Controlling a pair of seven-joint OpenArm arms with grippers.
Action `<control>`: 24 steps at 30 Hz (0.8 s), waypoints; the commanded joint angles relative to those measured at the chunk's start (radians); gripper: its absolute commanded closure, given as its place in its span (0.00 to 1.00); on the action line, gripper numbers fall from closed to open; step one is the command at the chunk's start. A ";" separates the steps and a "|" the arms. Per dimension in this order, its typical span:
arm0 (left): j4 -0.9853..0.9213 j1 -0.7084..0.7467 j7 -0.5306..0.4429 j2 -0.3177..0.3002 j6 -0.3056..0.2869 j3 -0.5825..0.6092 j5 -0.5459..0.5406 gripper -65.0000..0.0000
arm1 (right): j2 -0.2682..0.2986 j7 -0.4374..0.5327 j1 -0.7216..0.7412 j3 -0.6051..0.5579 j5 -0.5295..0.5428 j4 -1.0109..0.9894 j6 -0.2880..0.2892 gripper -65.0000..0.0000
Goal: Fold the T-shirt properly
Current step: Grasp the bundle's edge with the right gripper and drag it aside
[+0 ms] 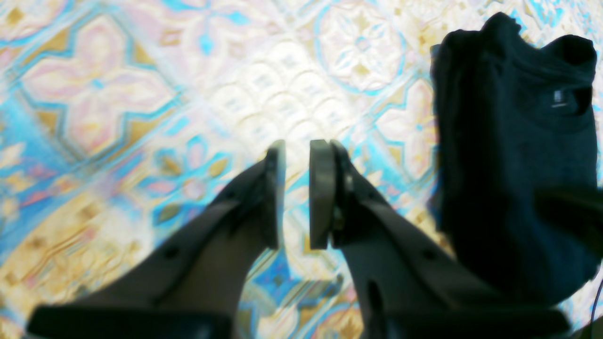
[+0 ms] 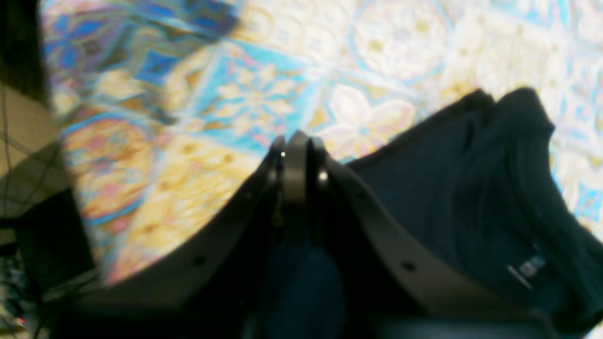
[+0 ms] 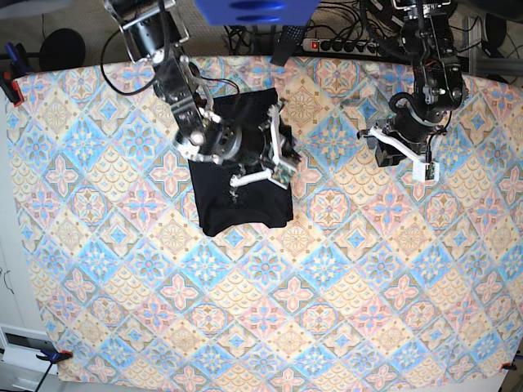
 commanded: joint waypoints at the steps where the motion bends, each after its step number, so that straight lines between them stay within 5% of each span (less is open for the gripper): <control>1: 0.028 0.007 -0.019 -0.004 -0.007 -0.007 -0.032 0.88 | -0.032 0.030 0.038 -0.001 0.022 -0.013 0.001 1.00; 14: 0.031 0.034 -0.014 -0.012 -0.007 -0.107 -0.163 0.88 | -0.104 0.113 0.172 0.003 0.022 -0.406 0.001 1.00; 24: 0.031 0.031 -0.014 -0.011 -0.007 -0.105 -0.163 0.88 | 0.035 0.114 0.169 0.003 0.022 -0.415 0.001 1.00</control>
